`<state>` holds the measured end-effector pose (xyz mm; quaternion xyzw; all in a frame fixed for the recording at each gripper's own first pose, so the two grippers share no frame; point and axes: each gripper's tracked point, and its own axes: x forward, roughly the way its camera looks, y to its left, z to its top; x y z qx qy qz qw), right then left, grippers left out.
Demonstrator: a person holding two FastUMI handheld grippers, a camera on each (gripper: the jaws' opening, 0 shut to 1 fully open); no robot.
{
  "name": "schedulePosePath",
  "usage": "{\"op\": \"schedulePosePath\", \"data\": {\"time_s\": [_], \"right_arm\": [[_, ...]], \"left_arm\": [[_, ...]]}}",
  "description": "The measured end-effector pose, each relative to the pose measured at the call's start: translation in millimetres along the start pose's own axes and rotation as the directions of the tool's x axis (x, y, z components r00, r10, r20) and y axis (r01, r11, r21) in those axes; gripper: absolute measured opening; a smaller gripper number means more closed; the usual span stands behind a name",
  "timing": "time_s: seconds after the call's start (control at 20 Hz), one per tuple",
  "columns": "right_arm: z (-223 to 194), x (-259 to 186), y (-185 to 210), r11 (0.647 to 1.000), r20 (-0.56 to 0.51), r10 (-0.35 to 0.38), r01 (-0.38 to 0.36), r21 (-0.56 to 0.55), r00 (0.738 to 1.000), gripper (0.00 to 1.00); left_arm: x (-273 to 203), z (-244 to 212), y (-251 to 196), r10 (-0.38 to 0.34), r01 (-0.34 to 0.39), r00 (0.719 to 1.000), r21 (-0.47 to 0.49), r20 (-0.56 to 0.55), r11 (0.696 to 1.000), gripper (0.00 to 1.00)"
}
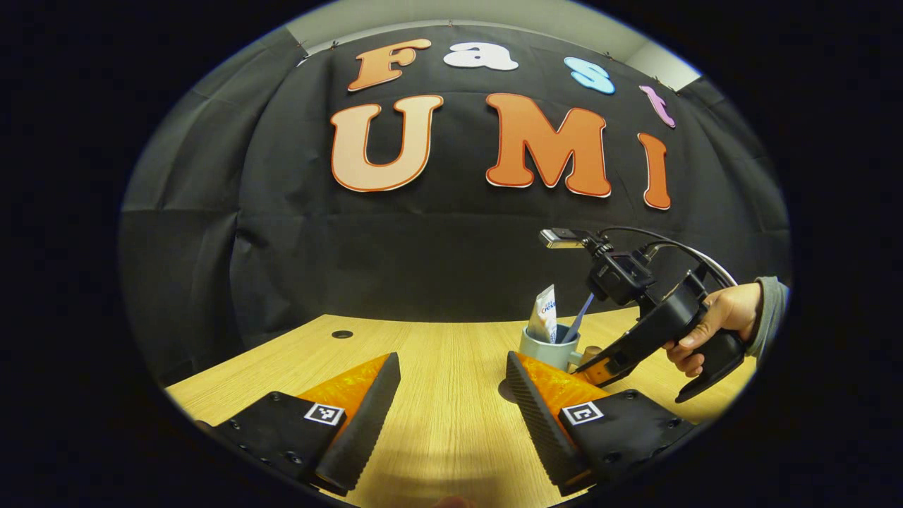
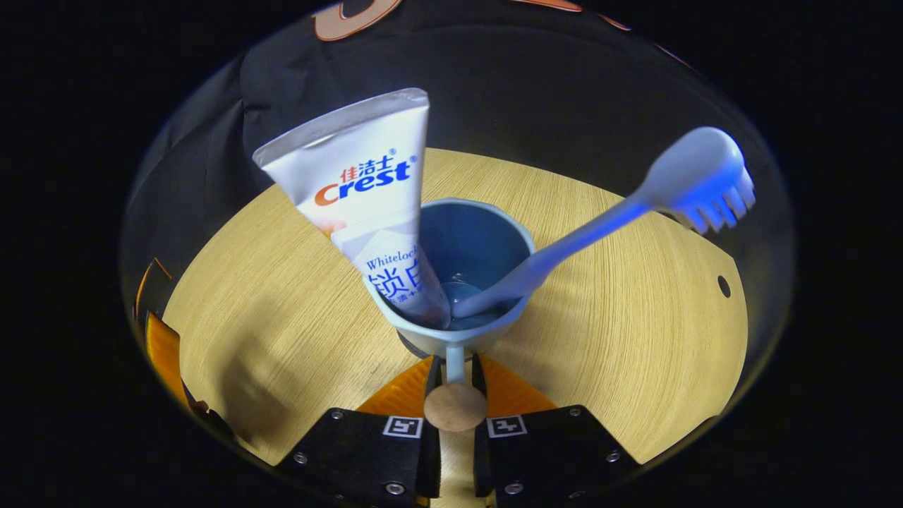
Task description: Put the toothbrush and toothpaste on the desktop into the cup, then pick up the cup and place it on the coaster on the desktop.
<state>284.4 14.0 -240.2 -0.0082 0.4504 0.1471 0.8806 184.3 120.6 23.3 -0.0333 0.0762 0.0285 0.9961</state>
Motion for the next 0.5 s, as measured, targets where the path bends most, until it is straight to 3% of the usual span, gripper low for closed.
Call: {"op": "schedulePosePath", "data": {"time_s": [0.35,0.5], "right_arm": [[-1.6,-2.2,2.6,1.0,-0.018,0.014,-0.014,0.008,1.0,0.18],[-3.9,-5.4,2.8,0.999,-0.006,0.031,-0.031,0.028,0.999,0.24]], "left_arm": [[-1.0,-4.6,3.2,0.011,-0.011,1.0,-0.006,-0.012,1.0,0.96],[-0.9,-8.1,1.8,0.011,-0.011,1.0,-0.013,-0.019,1.0,0.96]]}}
